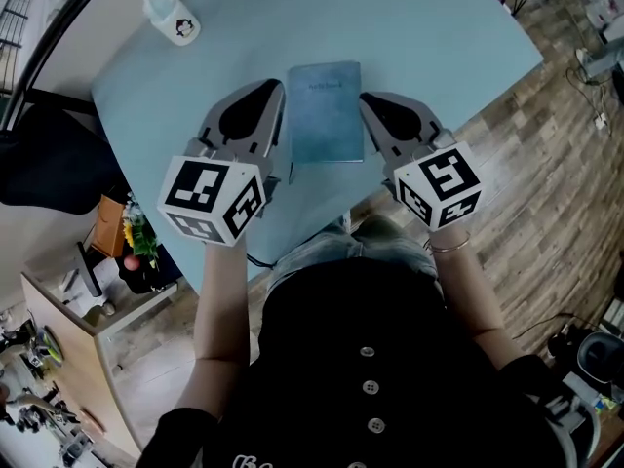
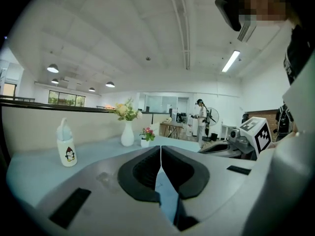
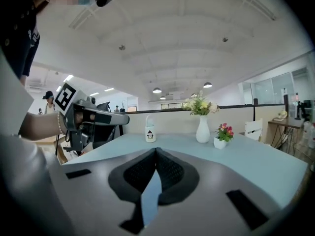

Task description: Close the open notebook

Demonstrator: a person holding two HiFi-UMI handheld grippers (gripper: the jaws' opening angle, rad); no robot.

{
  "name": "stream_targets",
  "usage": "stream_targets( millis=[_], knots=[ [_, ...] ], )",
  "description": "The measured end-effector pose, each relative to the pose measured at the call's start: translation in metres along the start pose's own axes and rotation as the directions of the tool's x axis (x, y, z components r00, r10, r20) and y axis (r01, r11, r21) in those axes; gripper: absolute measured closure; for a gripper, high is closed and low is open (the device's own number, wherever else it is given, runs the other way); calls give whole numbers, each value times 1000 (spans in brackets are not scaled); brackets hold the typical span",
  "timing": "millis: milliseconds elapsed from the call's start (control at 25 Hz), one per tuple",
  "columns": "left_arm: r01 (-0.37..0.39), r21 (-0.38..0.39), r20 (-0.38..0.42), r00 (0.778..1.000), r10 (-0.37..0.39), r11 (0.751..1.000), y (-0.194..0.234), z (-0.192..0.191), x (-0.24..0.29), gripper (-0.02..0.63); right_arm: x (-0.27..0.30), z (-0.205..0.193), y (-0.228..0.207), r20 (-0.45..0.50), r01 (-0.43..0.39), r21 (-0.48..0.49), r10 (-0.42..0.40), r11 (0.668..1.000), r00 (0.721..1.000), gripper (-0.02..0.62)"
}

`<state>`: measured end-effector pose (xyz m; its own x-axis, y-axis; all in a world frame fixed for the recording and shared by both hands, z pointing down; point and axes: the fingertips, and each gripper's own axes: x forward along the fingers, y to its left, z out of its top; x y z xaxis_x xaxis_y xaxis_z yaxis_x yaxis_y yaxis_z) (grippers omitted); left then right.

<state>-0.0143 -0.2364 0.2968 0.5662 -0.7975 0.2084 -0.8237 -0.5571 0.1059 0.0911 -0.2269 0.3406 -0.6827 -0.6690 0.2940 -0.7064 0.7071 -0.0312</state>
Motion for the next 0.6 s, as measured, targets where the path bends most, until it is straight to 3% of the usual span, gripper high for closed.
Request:
stream_targets(
  millis=[120, 280, 600],
  knots=[
    [-33, -37, 43, 998, 35, 999, -1, -2, -5, 588, 1, 2, 2, 16, 6, -4, -6, 1000, 1000, 594],
    [-35, -24, 29, 999, 36, 999, -12, -16, -6, 589, -1, 2, 5, 35, 8, 17, -9, 1000, 999, 594],
    [60, 97, -34, 998, -57, 993, -44, -43, 2, 592, -3, -11, 22, 14, -46, 36, 46, 998, 999, 594]
  ],
)
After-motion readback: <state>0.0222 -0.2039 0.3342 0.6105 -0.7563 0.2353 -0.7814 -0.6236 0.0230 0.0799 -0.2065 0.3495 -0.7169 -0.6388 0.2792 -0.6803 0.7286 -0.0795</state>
